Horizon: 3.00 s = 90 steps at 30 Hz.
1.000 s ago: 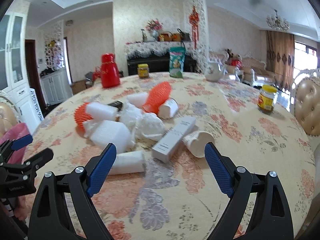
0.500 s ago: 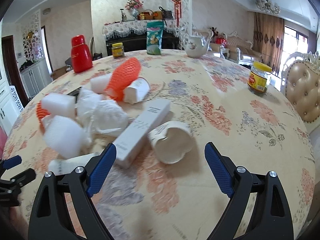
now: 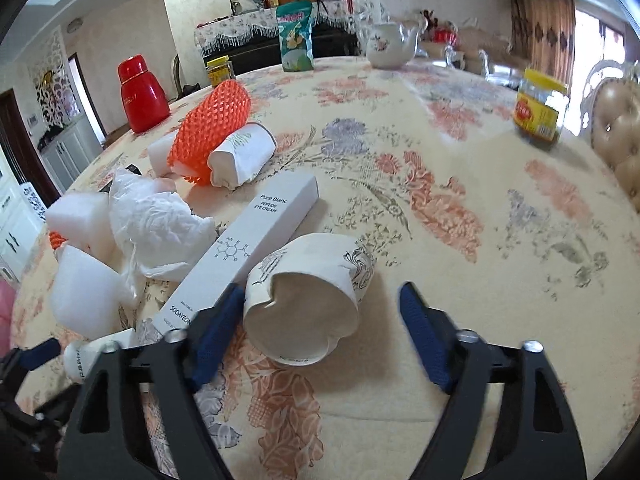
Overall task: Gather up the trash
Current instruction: 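Grasp the white paper cup with the right tool while the left tool grasps the white rolled tube, then carry both items to the pink bin and open both tools to drop them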
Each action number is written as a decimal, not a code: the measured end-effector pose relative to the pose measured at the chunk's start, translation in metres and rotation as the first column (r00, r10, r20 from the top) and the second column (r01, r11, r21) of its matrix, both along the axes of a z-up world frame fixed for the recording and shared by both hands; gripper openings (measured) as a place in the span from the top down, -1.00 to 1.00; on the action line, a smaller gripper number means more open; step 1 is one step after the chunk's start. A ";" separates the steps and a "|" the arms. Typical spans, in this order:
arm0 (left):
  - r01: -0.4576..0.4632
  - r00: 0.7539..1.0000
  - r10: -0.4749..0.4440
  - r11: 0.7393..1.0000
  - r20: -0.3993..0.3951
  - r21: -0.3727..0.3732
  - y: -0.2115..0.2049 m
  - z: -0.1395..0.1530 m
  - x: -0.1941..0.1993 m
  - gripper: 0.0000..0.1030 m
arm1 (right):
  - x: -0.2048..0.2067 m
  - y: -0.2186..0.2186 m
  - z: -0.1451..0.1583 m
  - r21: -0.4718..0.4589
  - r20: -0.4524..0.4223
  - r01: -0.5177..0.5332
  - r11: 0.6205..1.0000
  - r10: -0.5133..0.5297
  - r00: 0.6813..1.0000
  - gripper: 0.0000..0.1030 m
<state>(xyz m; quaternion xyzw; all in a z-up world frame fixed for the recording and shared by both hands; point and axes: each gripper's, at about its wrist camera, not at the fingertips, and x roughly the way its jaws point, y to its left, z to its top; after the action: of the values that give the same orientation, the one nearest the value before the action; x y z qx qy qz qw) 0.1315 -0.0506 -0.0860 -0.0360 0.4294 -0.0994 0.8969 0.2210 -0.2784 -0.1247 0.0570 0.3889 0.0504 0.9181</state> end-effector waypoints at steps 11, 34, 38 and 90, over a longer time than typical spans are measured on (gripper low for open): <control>0.125 0.992 -0.124 0.992 -0.038 0.016 -0.045 -0.005 0.008 -0.25 | -0.005 -0.012 0.002 0.083 0.022 0.010 0.996 -0.012 1.000 -0.01; 0.307 0.951 -0.308 0.950 0.017 0.049 -0.093 -0.001 -0.015 0.50 | -0.071 -0.033 0.021 0.016 0.134 0.041 0.999 -0.043 0.990 -0.01; 0.263 0.963 -0.264 0.965 0.056 0.027 -0.074 0.005 -0.030 0.53 | -0.085 -0.021 0.027 0.010 0.161 -0.003 1.000 0.001 0.987 -0.01; -0.717 0.640 0.650 0.697 0.409 0.016 0.419 0.074 -0.225 0.52 | -0.108 0.506 0.066 -0.076 0.256 -0.869 0.488 0.852 0.456 -0.02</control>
<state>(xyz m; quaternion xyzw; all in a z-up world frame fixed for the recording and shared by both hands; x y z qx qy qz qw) -0.0936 0.3687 -0.0122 -0.0969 0.2122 0.2818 0.9307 0.1128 0.2278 -0.0584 -0.1243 0.2386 0.5266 0.8064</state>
